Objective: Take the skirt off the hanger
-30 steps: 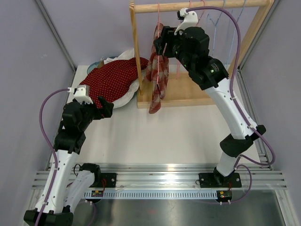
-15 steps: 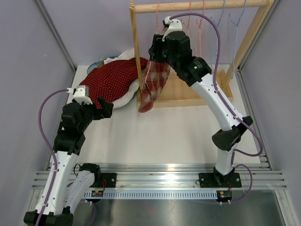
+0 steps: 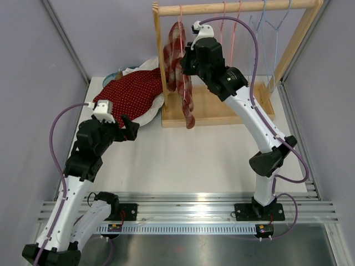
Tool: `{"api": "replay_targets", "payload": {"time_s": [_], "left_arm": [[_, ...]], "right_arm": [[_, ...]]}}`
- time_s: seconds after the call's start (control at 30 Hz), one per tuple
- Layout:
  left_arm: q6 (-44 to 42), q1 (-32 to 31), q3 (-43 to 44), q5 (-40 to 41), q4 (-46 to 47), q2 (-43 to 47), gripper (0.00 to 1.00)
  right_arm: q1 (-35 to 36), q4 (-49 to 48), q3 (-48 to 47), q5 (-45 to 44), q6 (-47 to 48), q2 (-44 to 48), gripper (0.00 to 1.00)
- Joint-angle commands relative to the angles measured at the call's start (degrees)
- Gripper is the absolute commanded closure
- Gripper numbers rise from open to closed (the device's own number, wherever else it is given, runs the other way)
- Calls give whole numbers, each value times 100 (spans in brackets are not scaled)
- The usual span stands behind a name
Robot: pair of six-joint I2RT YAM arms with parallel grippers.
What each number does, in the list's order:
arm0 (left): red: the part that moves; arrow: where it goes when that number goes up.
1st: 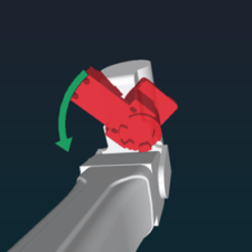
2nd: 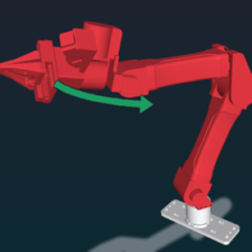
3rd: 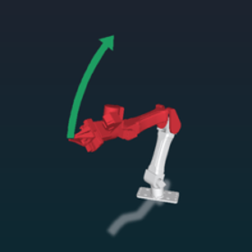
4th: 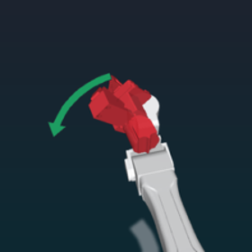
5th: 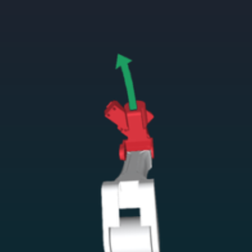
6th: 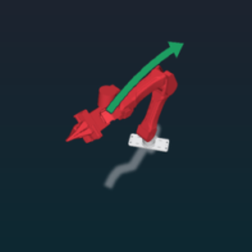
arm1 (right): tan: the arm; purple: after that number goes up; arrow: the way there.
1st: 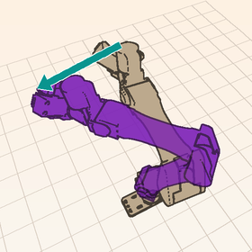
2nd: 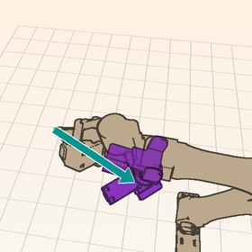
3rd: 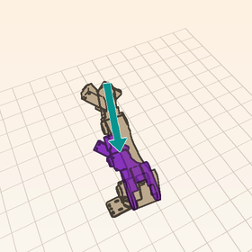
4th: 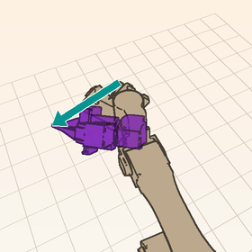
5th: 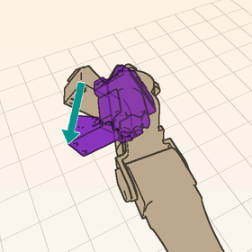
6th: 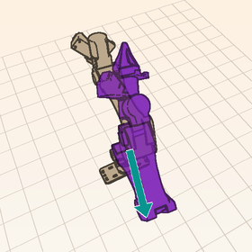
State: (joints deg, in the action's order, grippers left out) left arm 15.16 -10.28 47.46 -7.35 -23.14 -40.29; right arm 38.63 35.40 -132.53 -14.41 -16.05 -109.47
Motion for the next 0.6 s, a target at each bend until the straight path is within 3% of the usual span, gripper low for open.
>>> {"api": "replay_targets", "payload": {"time_s": [0.0, 0.13, 0.23, 0.37, 0.57], "left_arm": [[-329, -823, 631, 206, 222, -363, 1], [-671, -2212, 1475, 1050, 160, -1092, 1], [-568, -3187, 1688, 947, 642, -1419, 1], [-365, -3708, 1485, 867, 1661, -1647, 1], [-162, -4323, 1643, 507, 2224, -2411, 1]], "right_arm": [[48, -95, -212, -149, 208, 637, 100], [48, -33, -282, -132, 155, 936, 100], [48, 81, -317, -79, 68, 1199, 100], [48, 143, -125, -26, -3, 1489, 100], [48, 134, 139, -70, 23, 1841, 100]]}}
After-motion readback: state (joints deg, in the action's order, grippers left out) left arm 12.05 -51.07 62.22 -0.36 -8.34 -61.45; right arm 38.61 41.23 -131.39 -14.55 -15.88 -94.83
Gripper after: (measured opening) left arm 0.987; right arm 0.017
